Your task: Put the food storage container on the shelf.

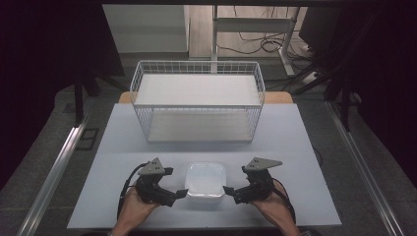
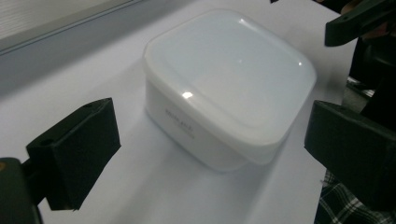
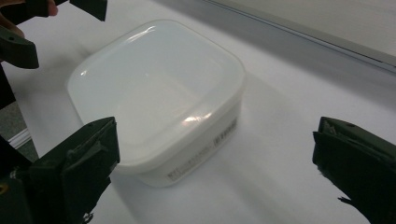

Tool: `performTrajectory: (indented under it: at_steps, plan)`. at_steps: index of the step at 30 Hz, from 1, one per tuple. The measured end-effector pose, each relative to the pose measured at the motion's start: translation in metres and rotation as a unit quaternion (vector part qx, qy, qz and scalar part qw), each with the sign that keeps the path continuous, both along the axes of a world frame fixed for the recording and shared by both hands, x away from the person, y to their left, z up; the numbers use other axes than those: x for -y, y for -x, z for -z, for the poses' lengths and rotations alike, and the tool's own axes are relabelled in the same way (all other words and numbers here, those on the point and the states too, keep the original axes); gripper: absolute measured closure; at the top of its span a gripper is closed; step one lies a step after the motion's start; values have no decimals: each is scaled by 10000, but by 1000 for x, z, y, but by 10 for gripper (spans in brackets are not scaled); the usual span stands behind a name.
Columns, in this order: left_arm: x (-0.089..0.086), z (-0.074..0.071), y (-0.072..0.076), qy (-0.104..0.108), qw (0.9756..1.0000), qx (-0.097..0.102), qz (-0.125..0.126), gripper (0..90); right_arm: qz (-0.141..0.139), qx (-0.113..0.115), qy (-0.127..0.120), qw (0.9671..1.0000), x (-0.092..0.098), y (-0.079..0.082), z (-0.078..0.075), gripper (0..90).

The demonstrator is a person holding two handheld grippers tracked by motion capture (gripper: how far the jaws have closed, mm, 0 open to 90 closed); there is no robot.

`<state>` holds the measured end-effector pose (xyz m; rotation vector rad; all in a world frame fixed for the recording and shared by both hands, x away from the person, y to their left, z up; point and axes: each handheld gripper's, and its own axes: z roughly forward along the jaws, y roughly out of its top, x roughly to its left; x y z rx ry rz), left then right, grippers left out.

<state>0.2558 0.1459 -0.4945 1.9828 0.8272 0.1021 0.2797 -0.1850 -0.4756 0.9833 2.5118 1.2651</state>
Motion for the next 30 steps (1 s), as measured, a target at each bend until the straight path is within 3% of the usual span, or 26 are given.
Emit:
performTrajectory:
  at_steps: [7, 10, 13, 17, 18, 20, 22, 23, 24, 26, 29, 30]
  plan:
    - [16, -6, -17, -211, 9997, -79, 124, 44, -86, -68, 160, 9998, -19, -7, -4, 23]
    - [24, -6, -25, -273, 9994, -128, 161, 59, -152, -260, 170, 9994, -30, -14, -2, 57]
    - [25, -2, -27, -264, 9993, -206, 141, 70, -115, -311, 195, 9993, -32, -17, 0, 72]
    - [26, 10, -28, -388, 9984, -362, 203, 69, -98, -675, 254, 9974, -32, -17, 10, 120]
    - [25, 12, -29, -242, 9981, -481, 284, 84, -116, -785, 145, 9967, -31, -17, 11, 141]
    - [25, 12, -29, -229, 9980, -498, 327, 100, -131, -886, 82, 9959, -30, -17, 12, 161]
    - [25, 12, -25, -181, 9968, -611, 477, 141, -220, -1128, -28, 9934, -29, -16, 12, 211]
    - [25, 12, -25, -181, 9968, -611, 477, 151, -220, -1128, -28, 9934, -29, -16, 12, 211]
    - [20, 12, -22, -110, 9955, -802, 483, 185, -213, -1235, -45, 9921, -27, -14, 12, 235]
    - [16, 12, -19, -48, 9950, -873, 478, 228, -207, -1268, -65, 9917, -26, -12, 12, 261]
    - [8, 8, -10, 90, 9957, -858, 350, 418, -156, -1342, -178, 9907, -18, -8, 9, 392]
    - [7, 6, -8, 70, 9961, -827, 286, 494, -83, -1319, -187, 9910, -16, -6, 6, 478]
